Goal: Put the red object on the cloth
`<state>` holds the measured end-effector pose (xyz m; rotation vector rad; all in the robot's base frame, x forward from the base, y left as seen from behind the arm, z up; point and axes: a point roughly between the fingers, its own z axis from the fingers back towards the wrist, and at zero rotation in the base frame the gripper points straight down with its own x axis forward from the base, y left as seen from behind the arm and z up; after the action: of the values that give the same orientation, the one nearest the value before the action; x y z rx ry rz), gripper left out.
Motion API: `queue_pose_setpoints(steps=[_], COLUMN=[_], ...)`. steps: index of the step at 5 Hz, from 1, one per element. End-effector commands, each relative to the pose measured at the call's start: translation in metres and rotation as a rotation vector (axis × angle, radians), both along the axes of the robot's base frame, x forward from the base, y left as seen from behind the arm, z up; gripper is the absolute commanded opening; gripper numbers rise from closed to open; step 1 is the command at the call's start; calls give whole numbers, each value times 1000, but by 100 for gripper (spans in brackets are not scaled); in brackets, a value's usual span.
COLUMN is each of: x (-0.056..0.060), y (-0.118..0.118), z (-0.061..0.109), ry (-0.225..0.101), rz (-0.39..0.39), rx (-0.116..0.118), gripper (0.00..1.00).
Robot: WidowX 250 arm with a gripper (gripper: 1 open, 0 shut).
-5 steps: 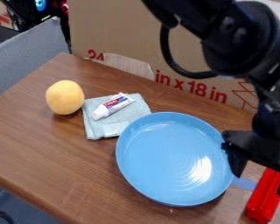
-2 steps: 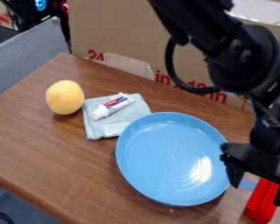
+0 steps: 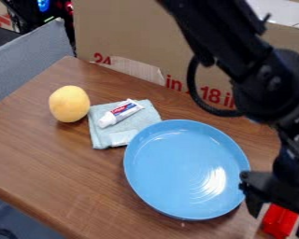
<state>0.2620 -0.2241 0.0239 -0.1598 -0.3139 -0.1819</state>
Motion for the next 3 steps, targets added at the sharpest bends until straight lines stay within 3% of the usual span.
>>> queue_pose_setpoints(steps=[1, 2, 3], x=[1, 18, 21], y=[-3, 5, 9], z=[7, 13, 13], ry=[-28, -18, -14], rz=[1, -6, 3], rx=[-42, -41, -41], gripper=[100, 0, 0])
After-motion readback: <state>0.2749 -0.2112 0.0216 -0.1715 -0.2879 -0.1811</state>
